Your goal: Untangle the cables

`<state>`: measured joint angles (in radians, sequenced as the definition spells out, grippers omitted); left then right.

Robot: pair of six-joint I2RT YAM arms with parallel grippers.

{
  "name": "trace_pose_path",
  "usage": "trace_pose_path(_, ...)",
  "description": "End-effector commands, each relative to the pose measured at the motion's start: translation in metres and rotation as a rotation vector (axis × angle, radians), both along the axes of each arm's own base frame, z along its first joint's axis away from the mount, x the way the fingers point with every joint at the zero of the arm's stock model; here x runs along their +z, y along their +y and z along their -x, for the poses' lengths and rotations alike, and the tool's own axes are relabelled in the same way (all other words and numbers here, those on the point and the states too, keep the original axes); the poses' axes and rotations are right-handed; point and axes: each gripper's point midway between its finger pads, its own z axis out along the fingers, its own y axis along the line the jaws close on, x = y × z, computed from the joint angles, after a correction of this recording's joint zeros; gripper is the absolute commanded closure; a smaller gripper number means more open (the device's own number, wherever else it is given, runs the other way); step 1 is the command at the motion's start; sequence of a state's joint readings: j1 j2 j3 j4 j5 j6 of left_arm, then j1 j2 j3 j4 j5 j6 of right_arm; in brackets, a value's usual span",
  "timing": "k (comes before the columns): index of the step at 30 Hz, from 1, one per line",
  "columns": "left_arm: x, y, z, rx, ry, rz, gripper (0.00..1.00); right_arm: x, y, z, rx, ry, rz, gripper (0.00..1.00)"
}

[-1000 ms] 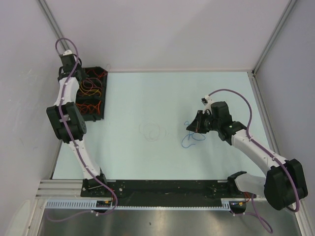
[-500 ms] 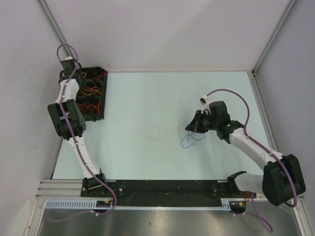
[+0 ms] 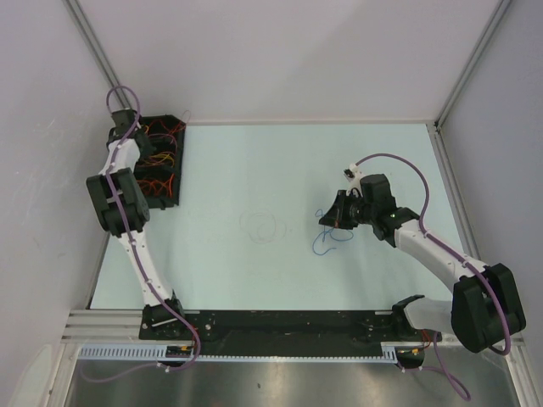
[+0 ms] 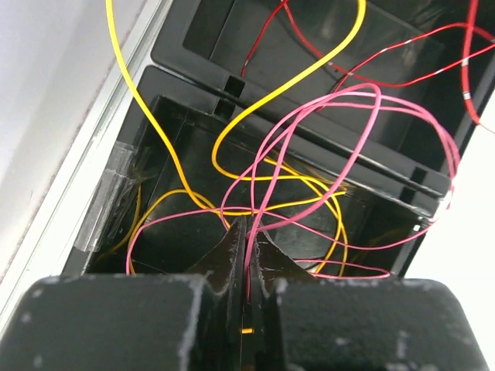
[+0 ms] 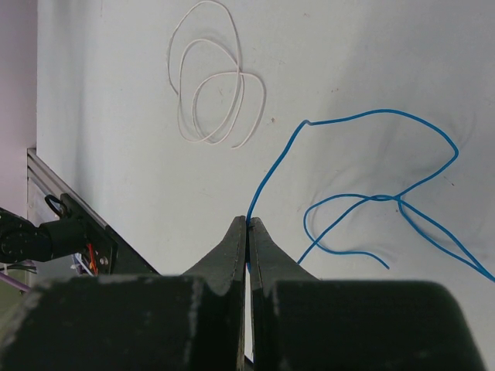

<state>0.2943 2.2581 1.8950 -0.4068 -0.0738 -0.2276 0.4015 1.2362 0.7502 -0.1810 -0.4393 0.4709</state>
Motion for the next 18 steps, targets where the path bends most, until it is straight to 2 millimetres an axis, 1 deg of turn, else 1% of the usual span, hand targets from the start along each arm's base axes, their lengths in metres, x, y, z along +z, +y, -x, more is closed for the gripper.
trace_pose_path(1, 0.011, 0.013, -0.005, 0.016, -0.012, -0.044, 0.94, 0.005, 0.003, -0.006, 0.002, -0.025, -0.020, 1.00)
trace_pose_path(3, 0.009, 0.014, -0.005, 0.023, -0.003, -0.050, 0.93, 0.004, 0.003, -0.006, 0.002, -0.024, -0.019, 1.00)
trace_pose_path(5, 0.003, 0.015, -0.003, 0.030, 0.021, -0.051, 0.90, 0.004, 0.003, -0.006, 0.002, -0.024, -0.019, 1.00)
trace_pose_path(6, 0.005, 0.017, -0.004, 0.032, 0.020, -0.052, 0.89, 0.003, 0.003, -0.006, 0.002, -0.021, -0.018, 1.00)
trace_pose_path(8, 0.005, 0.015, -0.004, 0.028, 0.022, -0.041, 0.80, 0.002, 0.003, -0.006, 0.003, -0.018, -0.018, 1.00)
trace_pose_path(9, 0.009, 0.013, -0.005, 0.025, 0.014, -0.039, 0.73, 0.003, 0.003, -0.006, 0.003, -0.021, -0.020, 1.00)
trace_pose_path(10, 0.014, 0.014, -0.005, 0.030, 0.001, -0.036, 0.70, 0.004, 0.002, -0.006, 0.001, -0.021, -0.020, 1.00)
trace_pose_path(11, 0.027, 0.012, -0.006, 0.028, -0.026, -0.035, 0.67, 0.004, 0.003, -0.006, 0.001, -0.025, -0.021, 1.00)
trace_pose_path(12, 0.035, 0.011, -0.007, 0.028, -0.042, -0.034, 0.62, 0.004, 0.003, -0.006, 0.001, -0.023, -0.021, 1.00)
trace_pose_path(13, 0.041, 0.011, -0.007, 0.039, -0.056, -0.025, 0.59, 0.005, 0.003, -0.005, 0.002, -0.023, -0.023, 1.00)
trace_pose_path(14, 0.057, 0.010, -0.007, 0.045, -0.085, -0.024, 0.56, 0.006, 0.003, -0.006, 0.001, -0.024, -0.026, 1.00)
trace_pose_path(15, 0.064, 0.008, -0.007, 0.046, -0.097, -0.016, 0.49, 0.007, 0.004, -0.006, 0.002, -0.027, -0.029, 1.00)
trace_pose_path(16, 0.072, 0.006, -0.006, 0.054, -0.115, -0.002, 0.48, 0.009, 0.005, -0.006, 0.002, -0.030, -0.039, 1.00)
trace_pose_path(17, 0.088, 0.004, -0.005, 0.055, -0.143, 0.004, 0.47, 0.012, 0.005, -0.006, 0.004, -0.035, -0.047, 1.00)
trace_pose_path(18, 0.096, 0.002, -0.003, 0.063, -0.160, 0.019, 0.46, 0.015, 0.006, -0.006, 0.007, -0.042, -0.054, 1.00)
